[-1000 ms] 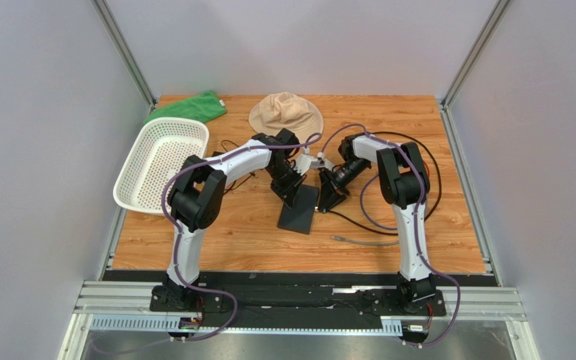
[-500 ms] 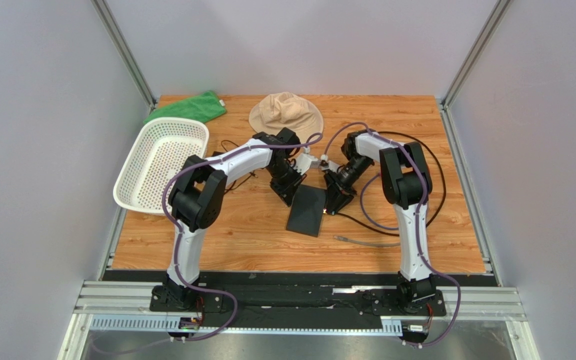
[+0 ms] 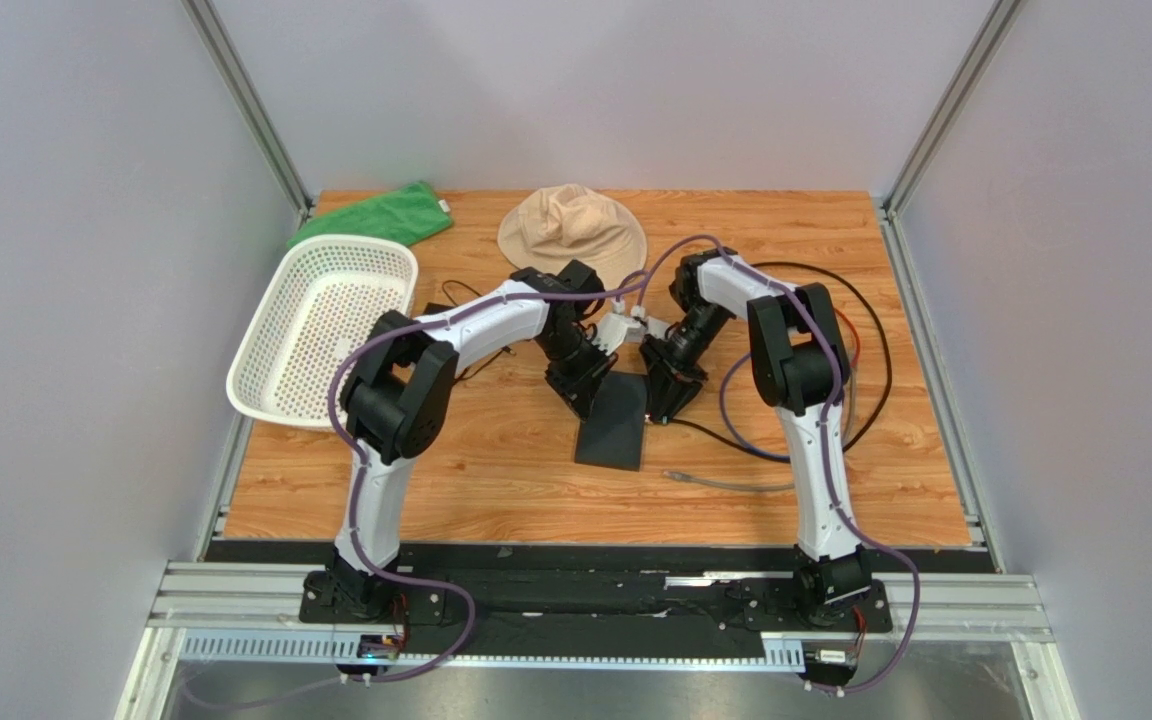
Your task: Pull the plug from the switch port
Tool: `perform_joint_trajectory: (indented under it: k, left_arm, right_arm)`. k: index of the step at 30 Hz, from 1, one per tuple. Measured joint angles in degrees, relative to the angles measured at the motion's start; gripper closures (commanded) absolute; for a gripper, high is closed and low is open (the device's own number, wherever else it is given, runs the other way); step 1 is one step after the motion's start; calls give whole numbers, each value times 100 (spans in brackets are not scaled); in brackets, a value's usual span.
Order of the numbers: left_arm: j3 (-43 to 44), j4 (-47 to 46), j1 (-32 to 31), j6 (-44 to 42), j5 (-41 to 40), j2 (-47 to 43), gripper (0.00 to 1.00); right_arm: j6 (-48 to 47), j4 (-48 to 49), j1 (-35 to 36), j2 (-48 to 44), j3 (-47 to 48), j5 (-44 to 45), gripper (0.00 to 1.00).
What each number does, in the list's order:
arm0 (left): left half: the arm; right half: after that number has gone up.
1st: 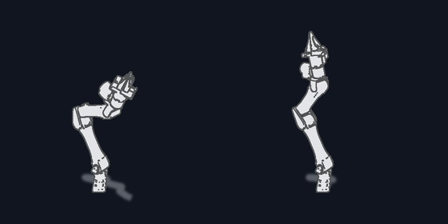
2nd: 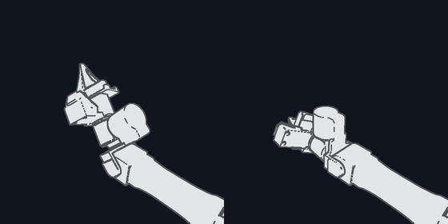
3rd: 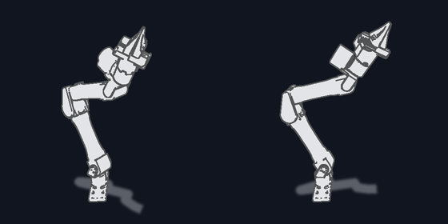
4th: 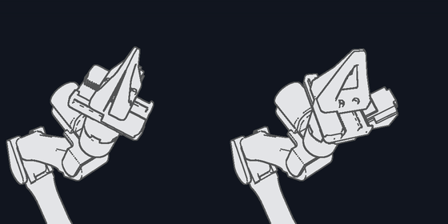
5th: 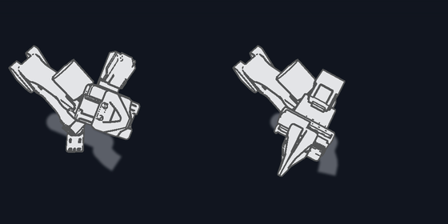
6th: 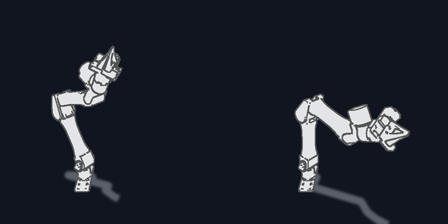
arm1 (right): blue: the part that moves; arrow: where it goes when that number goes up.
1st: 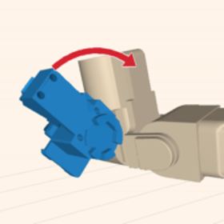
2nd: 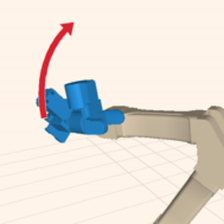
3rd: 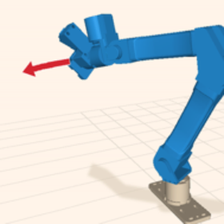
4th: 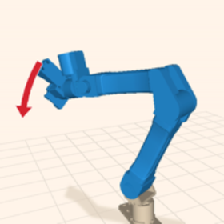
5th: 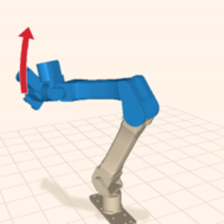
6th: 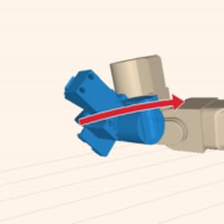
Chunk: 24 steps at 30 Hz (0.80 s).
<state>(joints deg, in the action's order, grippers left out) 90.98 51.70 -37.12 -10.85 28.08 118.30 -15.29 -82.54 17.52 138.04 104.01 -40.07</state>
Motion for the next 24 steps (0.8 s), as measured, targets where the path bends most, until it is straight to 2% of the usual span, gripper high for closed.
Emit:
perform_joint_trajectory:
  k: [3, 4, 9, 18, 24]
  left_arm:
    - [264, 129, -35, 31, 142, 284, 96]
    - [343, 114, -57, 26, 127, 328, 100]
    - [450, -11, -173, 118, -20, 413, 100]
    - [282, -214, -192, 256, -63, 330, 100]
    - [282, -216, -192, 284, -74, 330, 100]
  right_arm:
    - [0, -13, 13, 72, 90, -101, 100]
    - [2, -11, 11, 85, 101, -138, 100]
    - [-61, 13, 2, 142, 138, -304, 100]
    - [-125, 111, 20, -4, 92, -9, 100]
    - [-752, -118, -31, 170, 306, -192, 100]
